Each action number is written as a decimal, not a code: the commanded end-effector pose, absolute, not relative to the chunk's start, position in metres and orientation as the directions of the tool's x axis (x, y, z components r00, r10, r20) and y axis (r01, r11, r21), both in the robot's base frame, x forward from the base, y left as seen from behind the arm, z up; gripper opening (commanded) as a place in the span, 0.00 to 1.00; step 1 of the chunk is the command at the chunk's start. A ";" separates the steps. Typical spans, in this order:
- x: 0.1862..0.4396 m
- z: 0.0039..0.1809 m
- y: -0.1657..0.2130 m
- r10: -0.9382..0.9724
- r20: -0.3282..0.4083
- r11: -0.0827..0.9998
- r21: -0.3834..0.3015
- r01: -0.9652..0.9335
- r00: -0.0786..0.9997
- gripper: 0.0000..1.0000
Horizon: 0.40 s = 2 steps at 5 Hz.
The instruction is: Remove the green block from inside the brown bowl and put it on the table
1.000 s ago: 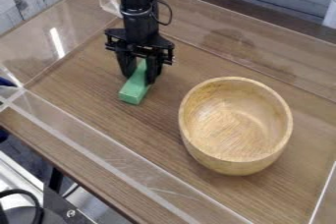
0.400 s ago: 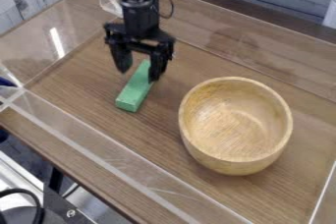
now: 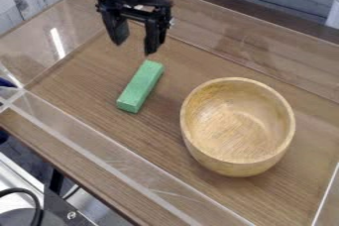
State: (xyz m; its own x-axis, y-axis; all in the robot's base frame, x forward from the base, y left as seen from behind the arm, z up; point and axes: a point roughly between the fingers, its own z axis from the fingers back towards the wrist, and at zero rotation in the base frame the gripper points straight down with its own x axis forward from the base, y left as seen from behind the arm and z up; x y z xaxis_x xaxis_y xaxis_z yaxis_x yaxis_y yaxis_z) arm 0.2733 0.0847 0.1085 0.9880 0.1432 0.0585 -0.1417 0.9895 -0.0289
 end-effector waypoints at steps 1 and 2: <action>0.287 0.118 0.091 0.135 0.112 0.991 0.008 -0.136 0.985 1.00; 0.290 0.105 0.094 0.134 0.082 0.990 0.025 -0.136 0.988 1.00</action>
State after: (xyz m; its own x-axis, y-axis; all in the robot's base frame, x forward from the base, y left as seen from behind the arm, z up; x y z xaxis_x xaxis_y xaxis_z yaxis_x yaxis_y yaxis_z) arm 0.2789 0.0914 0.0866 0.9898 0.1417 0.0140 -0.1418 0.9898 0.0093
